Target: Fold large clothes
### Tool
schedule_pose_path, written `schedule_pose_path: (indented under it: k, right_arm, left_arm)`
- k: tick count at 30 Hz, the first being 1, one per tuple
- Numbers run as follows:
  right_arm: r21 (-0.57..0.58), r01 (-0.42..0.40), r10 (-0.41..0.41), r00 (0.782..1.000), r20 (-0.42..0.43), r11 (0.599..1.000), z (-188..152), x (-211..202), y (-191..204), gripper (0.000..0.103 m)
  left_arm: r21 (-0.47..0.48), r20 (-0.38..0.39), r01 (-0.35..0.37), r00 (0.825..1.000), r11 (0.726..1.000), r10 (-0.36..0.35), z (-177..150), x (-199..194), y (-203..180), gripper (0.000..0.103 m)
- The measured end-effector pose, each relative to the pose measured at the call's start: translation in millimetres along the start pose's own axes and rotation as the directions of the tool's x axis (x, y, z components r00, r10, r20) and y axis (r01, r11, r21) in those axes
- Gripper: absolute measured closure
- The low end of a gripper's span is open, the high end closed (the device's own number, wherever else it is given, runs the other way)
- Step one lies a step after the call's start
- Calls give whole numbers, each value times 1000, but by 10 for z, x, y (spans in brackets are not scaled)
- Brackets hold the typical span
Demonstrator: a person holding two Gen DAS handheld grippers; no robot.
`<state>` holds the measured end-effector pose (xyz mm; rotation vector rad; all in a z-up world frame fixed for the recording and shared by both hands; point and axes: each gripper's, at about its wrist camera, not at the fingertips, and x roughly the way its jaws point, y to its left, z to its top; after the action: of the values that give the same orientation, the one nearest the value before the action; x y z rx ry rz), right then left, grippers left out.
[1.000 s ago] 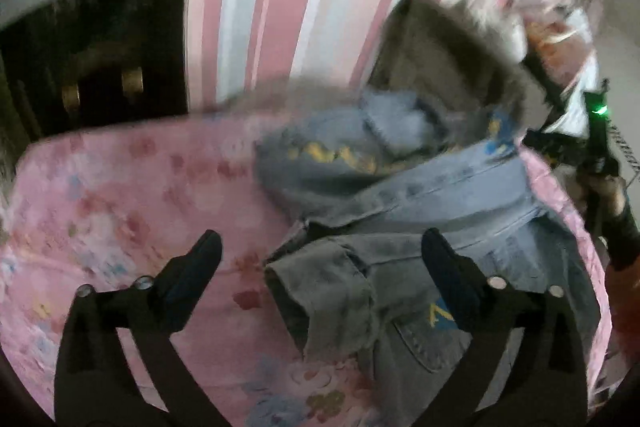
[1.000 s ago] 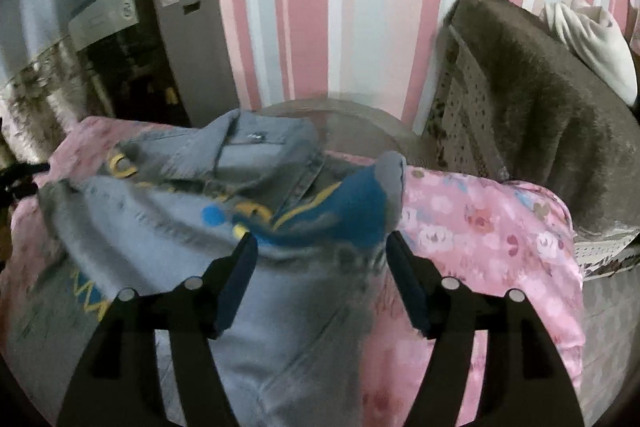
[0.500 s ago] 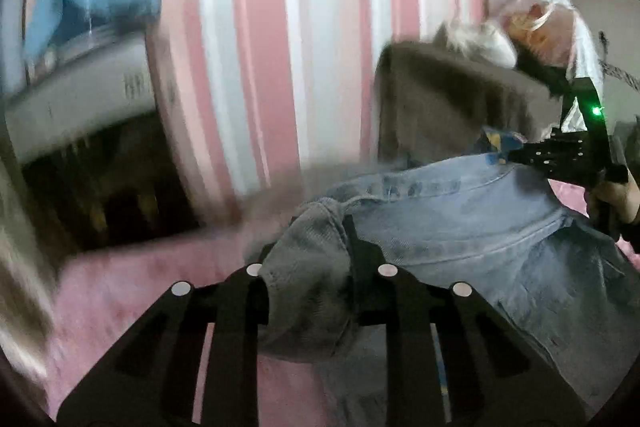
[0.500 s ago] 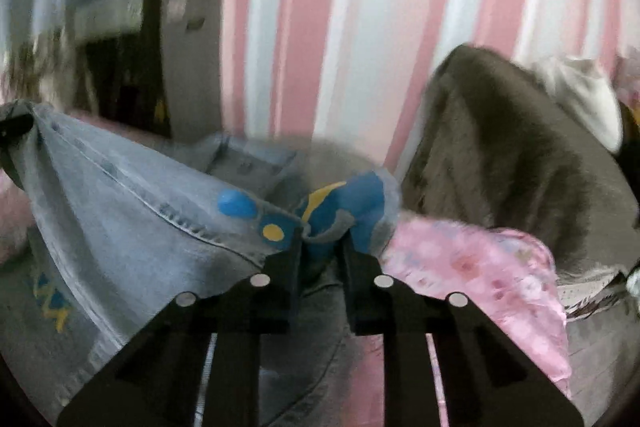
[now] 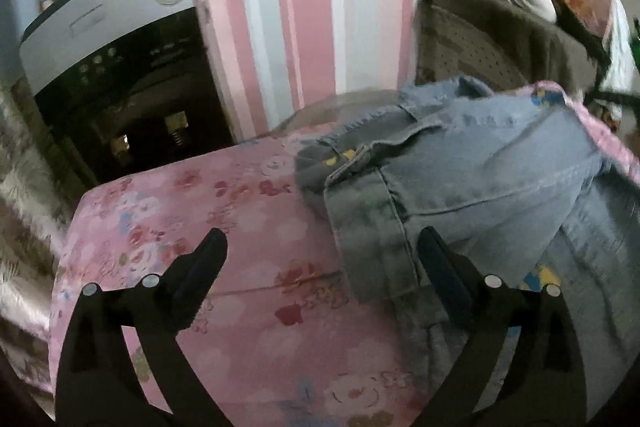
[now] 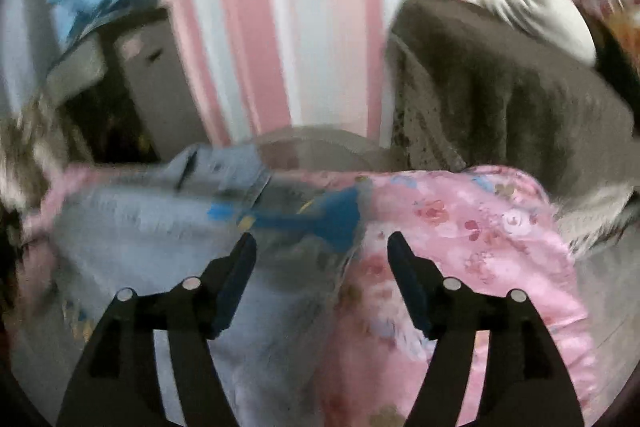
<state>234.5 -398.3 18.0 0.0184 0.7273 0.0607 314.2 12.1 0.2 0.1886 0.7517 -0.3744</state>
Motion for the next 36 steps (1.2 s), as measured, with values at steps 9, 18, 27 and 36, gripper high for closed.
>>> schedule_pose_path:
  k: [9, 18, 27, 36]
  right_arm:
    - [-290, 13, -56, 989, -140, 957, -455, 156, 649, 36]
    - [-188, -2, -15, 996, -87, 982, -370, -50, 364, 99]
    - [-164, -79, 53, 986, -159, 983, -611, -69, 327, 83]
    - [-53, -61, 60, 998, -4, 997, -147, -182, 145, 54]
  left_arm:
    - [-127, -129, 163, 975, 978, -179, 86, 435, -220, 66]
    - [-90, 40, 288, 957, 953, -286, 256, -357, -411, 91]
    - [22, -114, 128, 986, 992, -125, -348, 32, -521, 42]
    - [-37, 23, -45, 999, 998, 45, 129, -356, -303, 15]
